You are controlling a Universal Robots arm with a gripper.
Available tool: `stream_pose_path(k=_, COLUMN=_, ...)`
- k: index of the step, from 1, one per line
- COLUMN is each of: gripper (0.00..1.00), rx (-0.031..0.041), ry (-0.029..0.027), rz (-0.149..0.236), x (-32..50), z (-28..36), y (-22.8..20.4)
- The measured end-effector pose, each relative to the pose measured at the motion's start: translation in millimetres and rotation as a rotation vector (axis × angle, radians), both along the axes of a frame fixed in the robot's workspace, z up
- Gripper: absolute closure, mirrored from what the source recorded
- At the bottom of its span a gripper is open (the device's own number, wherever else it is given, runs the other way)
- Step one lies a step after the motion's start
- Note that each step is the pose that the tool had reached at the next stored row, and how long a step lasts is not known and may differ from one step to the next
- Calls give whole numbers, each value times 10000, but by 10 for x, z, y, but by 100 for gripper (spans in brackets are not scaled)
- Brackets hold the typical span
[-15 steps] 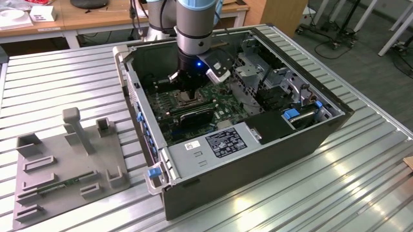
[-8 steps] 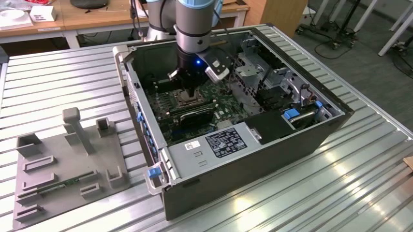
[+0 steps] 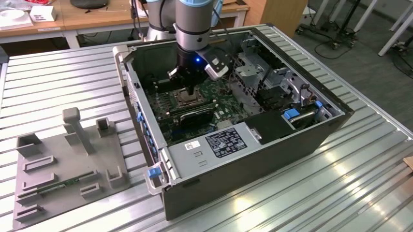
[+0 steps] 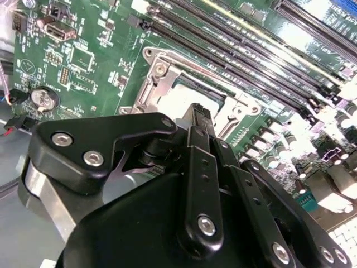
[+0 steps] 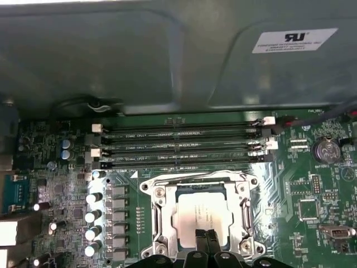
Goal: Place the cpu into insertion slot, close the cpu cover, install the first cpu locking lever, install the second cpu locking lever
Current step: 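Install the second cpu locking lever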
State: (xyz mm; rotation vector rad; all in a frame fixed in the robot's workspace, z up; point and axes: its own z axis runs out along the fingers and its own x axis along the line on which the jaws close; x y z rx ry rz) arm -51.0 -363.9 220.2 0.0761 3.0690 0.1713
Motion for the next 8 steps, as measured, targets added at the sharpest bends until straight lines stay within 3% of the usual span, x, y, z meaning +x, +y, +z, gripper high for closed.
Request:
stream_pose_path(k=5, gripper=90, rx=-2, ry=1, rz=183, x=2, z=-6, y=43)
stream_pose_path(k=8, gripper=90, rx=-2, ry=1, rz=184, x=1, z=-6, y=45)
